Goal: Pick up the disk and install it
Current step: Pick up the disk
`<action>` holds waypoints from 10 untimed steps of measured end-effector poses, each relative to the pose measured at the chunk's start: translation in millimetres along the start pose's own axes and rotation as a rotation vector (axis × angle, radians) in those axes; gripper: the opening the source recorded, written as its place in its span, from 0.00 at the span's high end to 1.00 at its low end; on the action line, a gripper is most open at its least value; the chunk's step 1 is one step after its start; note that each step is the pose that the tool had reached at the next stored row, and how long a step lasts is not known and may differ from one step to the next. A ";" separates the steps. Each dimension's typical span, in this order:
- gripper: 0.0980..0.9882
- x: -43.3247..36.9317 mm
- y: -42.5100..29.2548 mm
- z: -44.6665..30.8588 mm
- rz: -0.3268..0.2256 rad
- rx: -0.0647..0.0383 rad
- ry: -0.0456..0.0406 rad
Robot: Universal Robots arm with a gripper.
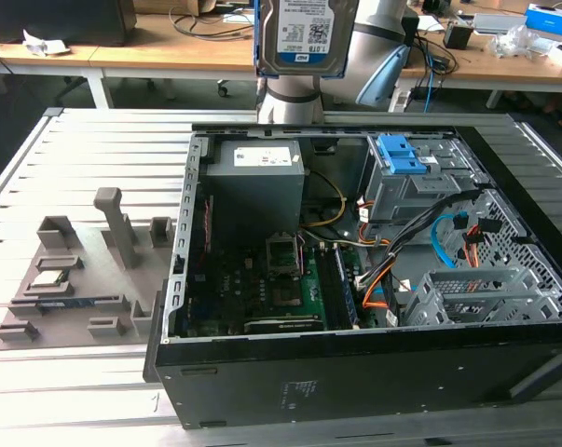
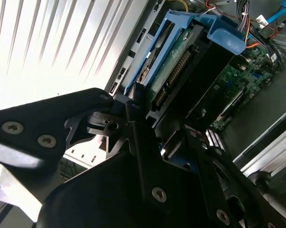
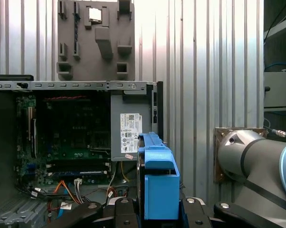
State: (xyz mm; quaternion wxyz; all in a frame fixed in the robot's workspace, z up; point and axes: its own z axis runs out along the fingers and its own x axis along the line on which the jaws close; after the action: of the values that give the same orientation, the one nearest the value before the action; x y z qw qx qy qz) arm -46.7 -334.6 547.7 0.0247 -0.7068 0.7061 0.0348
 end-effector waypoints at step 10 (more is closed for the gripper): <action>0.70 1.0 -0.2 12.2 0.000 0.000 -0.0001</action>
State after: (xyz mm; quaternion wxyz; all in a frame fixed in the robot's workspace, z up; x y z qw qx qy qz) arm -46.7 -334.6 535.4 0.0247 -0.7068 0.7061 0.0348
